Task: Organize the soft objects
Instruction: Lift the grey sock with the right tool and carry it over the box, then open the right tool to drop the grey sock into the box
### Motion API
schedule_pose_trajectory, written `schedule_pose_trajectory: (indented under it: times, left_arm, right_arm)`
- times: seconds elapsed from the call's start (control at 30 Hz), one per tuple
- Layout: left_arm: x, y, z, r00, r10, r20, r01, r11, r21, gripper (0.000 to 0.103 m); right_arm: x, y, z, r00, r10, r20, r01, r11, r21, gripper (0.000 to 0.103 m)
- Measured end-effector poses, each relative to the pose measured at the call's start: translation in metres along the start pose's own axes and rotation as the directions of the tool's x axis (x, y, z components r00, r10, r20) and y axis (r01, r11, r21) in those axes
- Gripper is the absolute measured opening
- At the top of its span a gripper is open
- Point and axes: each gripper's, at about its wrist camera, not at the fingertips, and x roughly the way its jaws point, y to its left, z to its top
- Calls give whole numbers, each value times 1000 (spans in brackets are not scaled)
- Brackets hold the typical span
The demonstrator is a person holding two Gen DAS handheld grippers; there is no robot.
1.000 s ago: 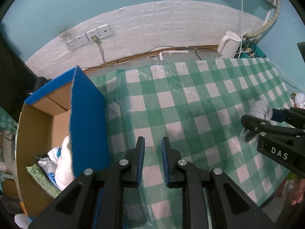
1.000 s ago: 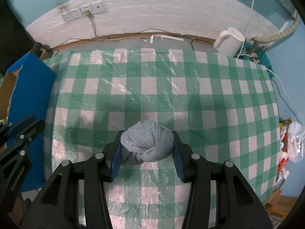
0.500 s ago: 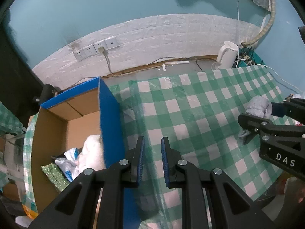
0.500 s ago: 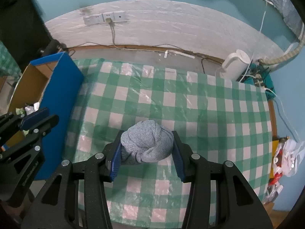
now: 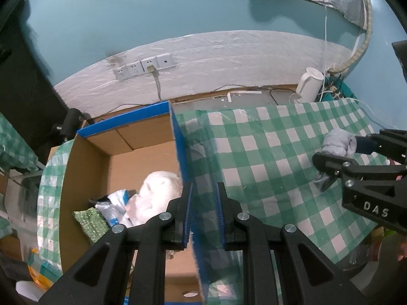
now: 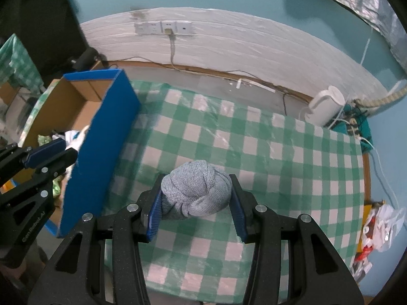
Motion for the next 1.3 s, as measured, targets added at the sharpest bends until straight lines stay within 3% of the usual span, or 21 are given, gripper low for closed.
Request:
schedule_pose_trajectory:
  times: [1.3]
  left_arm:
    - [-16, 117, -36, 995, 95, -10, -95, 977, -192, 17]
  right_arm:
    - [11, 148, 39, 993, 116, -5, -114, 964, -240, 46]
